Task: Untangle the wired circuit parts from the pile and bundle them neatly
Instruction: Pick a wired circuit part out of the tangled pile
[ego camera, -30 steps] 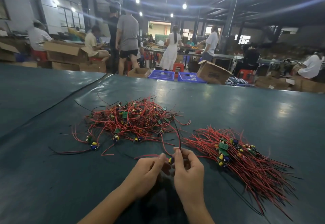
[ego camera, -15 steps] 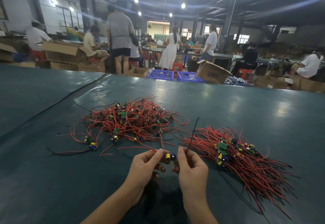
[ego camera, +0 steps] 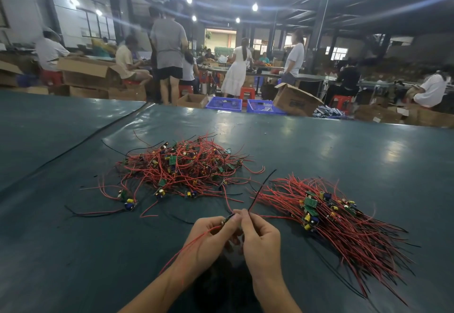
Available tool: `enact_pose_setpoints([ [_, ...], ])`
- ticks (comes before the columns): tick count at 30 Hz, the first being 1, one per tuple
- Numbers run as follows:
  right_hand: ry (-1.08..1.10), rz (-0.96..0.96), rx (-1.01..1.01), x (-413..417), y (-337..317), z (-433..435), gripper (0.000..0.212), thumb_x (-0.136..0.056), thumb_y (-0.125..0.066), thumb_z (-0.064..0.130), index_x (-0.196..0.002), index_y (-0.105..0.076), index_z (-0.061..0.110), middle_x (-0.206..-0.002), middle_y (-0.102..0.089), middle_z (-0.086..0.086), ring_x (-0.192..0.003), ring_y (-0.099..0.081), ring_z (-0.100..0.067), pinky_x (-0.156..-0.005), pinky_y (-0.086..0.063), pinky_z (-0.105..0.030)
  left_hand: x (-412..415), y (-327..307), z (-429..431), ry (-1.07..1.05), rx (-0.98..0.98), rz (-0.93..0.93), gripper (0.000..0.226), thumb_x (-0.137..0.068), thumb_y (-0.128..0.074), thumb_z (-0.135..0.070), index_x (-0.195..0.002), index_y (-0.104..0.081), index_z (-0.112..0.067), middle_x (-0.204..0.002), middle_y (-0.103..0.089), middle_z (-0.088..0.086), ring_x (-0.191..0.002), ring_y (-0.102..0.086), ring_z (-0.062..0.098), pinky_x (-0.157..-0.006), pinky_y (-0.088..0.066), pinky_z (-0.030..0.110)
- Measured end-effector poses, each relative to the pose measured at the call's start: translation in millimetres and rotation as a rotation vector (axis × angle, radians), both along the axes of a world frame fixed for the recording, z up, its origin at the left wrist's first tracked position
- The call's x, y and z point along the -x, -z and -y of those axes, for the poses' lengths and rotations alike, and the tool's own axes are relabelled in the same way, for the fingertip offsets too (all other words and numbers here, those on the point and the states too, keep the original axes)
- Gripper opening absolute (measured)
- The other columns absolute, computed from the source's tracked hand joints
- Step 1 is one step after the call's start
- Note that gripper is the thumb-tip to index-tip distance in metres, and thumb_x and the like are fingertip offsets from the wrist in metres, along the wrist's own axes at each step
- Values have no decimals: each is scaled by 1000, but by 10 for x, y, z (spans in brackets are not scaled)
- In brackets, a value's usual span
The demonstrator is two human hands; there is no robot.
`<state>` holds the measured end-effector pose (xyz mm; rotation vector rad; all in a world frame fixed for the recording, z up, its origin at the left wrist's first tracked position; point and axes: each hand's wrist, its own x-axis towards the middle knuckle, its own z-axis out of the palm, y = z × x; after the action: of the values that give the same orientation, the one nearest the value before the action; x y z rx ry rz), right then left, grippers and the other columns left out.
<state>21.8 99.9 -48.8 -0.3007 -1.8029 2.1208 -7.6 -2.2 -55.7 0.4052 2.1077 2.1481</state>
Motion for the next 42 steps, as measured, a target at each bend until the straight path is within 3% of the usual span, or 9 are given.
enact_pose_setpoints([
  [3,3,75,77,24,-1,-28,33,-97,-58,21,-72,-79,26,-68,-73,-2,-64,-69,-19,-61,-57,-29,10,3,-4,-17,-52,-3,47,-82,-61,-41,-73,-70,4,-62,-67,9,-56,-62,15,-54,-47,20],
  [7,119,171,253,133,4,-188,31,-97,-59,20,-73,-78,14,-49,-39,4,-41,-36,-7,-39,-35,-21,23,-13,48,18,-22,-70,45,-86,-62,-40,-56,-69,-6,-52,-60,9,-49,-57,13,-52,-44,17],
  [12,247,119,483,197,-32,-517,26,-100,-54,19,-84,-72,11,-52,-39,8,-37,-27,-5,-34,-29,-19,48,-50,88,20,-46,-98,42,-80,-64,-41,-51,-67,-11,-49,-54,9,-44,-54,14,-48,-44,19],
  [17,255,107,374,168,3,-418,26,-94,-63,31,-78,-76,14,-59,-45,7,-38,-29,-3,-35,-29,-18,45,-39,120,28,-41,-75,47,-88,-64,-48,-58,-69,-12,-55,-61,9,-51,-55,15,-52,-43,21],
  [20,67,139,177,110,26,-165,34,-85,-72,37,-62,-72,12,-55,-56,5,-45,-47,-11,-47,-43,-24,52,-43,98,16,-34,-45,41,-82,-60,-43,-61,-71,-9,-56,-64,7,-51,-55,13,-51,-43,19],
  [24,-41,62,26,36,18,64,29,-92,-66,27,-66,-78,21,-69,-75,-4,-66,-71,-19,-66,-59,-29,51,-38,94,24,-39,-33,42,-80,-62,-41,-67,-70,-2,-58,-63,0,-55,-58,9,-53,-44,17],
  [28,47,124,118,57,10,36,32,-92,-66,23,-63,-78,19,-58,-68,-1,-59,-62,-15,-64,-52,-32,25,-53,97,93,13,-80,42,-88,-64,-38,-53,-65,-14,-53,-60,-1,-51,-57,9,-53,-44,16],
  [33,271,175,376,142,-69,-375,21,-93,-66,24,-79,-76,11,-47,-41,7,-36,-31,-3,-34,-31,-18,25,-97,133,107,22,-118,54,-79,-65,-43,-54,-60,6,-50,-59,2,-46,-55,14,-52,-45,20],
  [42,258,-37,376,109,-60,-400,30,-94,-63,24,-70,-78,15,-52,-41,9,-40,-25,-3,-36,-24,-17,97,-130,186,-143,-65,62,47,-73,-64,-56,-63,-74,-11,-66,-71,10,-52,-59,13,-50,-45,20],
])
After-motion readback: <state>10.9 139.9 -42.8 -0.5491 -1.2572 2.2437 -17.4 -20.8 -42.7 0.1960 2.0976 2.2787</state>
